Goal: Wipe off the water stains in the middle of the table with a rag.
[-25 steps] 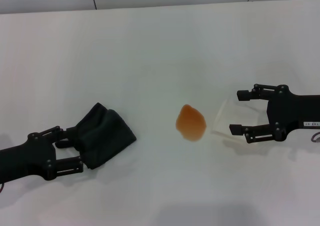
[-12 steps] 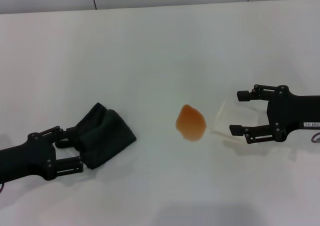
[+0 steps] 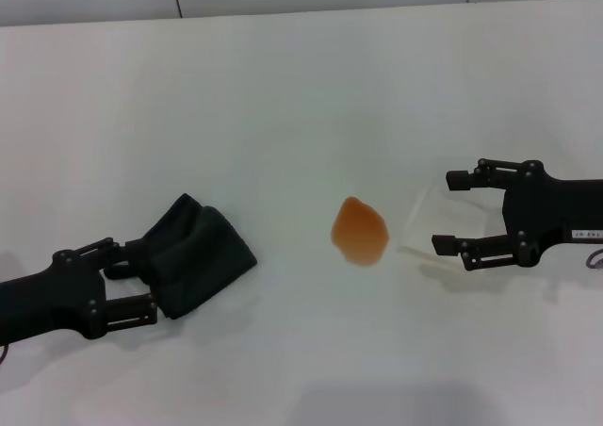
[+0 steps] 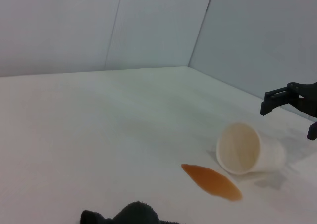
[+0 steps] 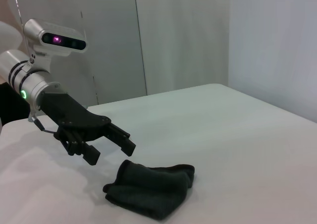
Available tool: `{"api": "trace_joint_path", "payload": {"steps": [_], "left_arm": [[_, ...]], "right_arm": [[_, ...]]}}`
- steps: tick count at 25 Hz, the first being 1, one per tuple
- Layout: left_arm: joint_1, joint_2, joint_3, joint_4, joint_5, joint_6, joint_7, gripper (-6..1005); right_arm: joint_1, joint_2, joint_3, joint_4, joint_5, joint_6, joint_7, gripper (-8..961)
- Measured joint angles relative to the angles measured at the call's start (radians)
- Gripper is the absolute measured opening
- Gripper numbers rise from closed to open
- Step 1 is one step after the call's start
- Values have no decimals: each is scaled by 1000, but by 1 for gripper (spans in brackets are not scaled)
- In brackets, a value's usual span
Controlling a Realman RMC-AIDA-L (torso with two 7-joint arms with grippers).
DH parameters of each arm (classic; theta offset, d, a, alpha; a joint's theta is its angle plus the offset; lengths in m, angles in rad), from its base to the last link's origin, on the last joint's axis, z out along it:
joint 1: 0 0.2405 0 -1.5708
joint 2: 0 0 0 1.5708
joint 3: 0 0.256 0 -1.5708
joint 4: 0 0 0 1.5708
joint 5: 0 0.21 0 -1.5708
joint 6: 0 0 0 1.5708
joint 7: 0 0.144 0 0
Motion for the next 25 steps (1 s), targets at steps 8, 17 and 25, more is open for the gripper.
{"api": "trace_joint_path", "payload": {"steps": [8,17,25], "left_arm": [[-1,0,0,0,1,0,0,894],[-1,1,0,1,1,7,0,894],[-1,2,0,2,1,8,0,893]], "right_arm": [[-1,0,0,0,0,0,1,848],[-3,0,0,-5,0,-2,2,846],[-3,0,0,-6,0,-3,3,844]]}}
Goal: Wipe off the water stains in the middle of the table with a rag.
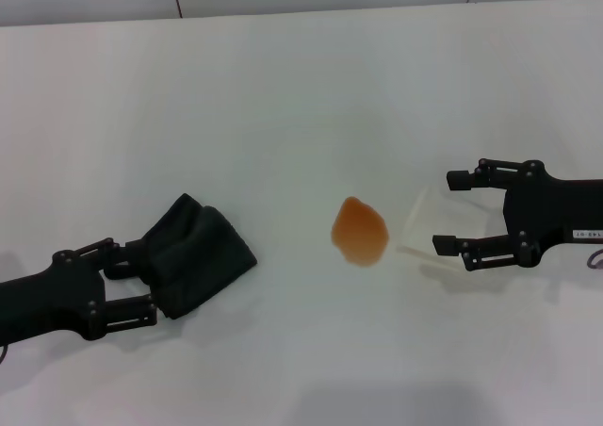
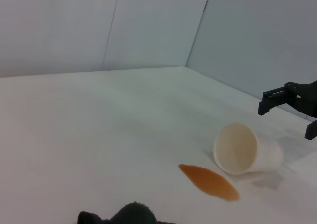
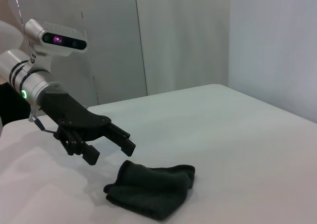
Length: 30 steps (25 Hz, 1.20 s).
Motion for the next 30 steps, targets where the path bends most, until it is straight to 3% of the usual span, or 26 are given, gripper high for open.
{"api": "trace_joint_path", "payload": {"steps": [7,13,18,23,25,30], "left_arm": [[0,0,0,7,0,0,0,893],[0,0,0,11,0,1,0,893],[-1,0,0,14,0,1,0,894],[-4,1,0,14,0,1,0,893],[-11,1,0,14,0,1,0,893],[-27,1,0,14,5,1,0,893]], "right_arm": [[6,-4,1,-69,-30,-4,127,843],[35,-3,-1,-348,-265,-43,496,842],[130,-16,9,-478,-403,-135,770,841],[217,-33,11,-497,-472,-198,907,840],[247,-29,7,-491,-530,-212,950,839],[296,3,-21,-448,-673,-240,994,838]]}}
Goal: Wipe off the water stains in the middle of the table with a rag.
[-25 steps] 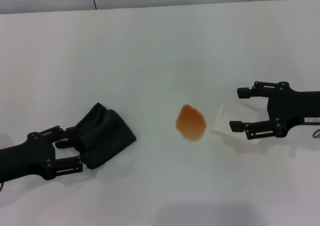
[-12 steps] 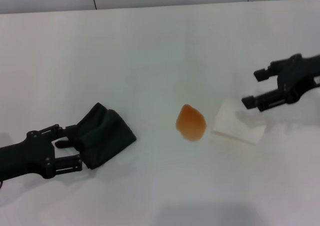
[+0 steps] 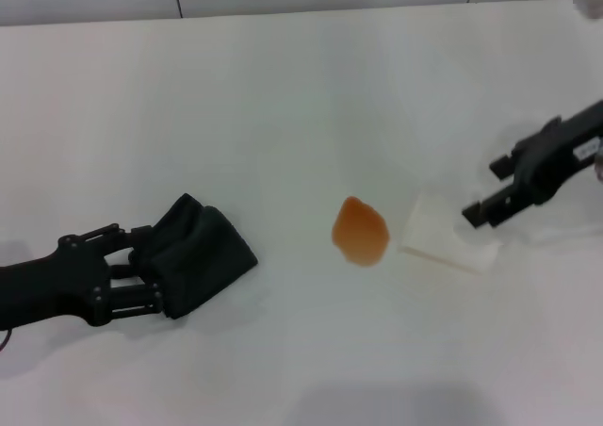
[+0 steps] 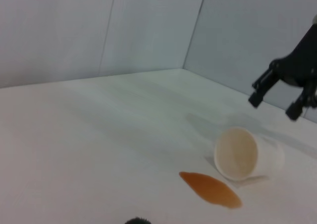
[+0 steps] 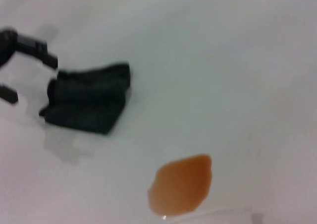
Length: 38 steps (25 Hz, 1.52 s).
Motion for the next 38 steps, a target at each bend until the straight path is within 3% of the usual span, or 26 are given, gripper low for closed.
{"api": "trace_joint_path", "payload": {"steps": [19,38], "left_arm": [[-18,-9,2,0,20,1,-13,893],[-14,-8,1,0,21,1,-14,893]], "right_arm": [[-9,3,-155,95,-38,122,30,834],[-12,3,-202,166,-34,218,24,831]]}}
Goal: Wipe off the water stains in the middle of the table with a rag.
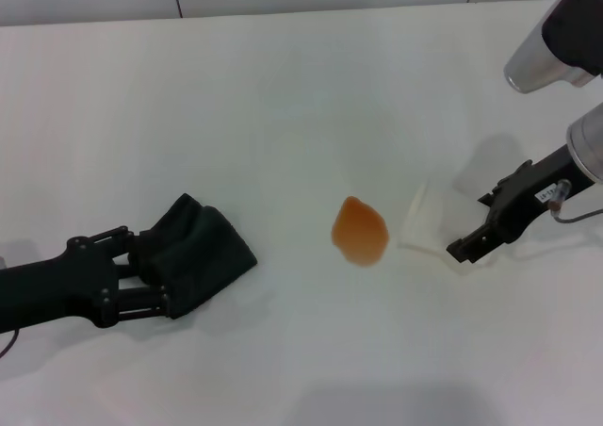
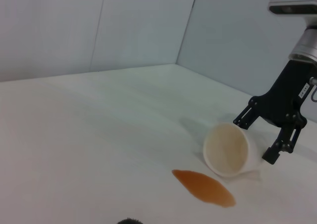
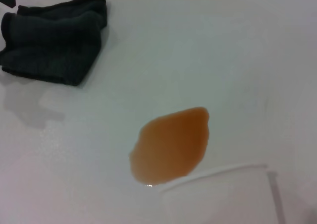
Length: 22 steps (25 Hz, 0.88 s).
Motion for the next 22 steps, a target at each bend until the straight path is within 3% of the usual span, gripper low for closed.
{"api": "trace_joint_path", "payload": {"steps": [18,22], "left_arm": [[0,1,0,0,0,0,0,893],[0,1,0,0,0,0,-1,894]], "right_arm": [[1,0,-48,-9,-1,20,0,827],[-2,0,-45,-12,2,20,0,768]]}}
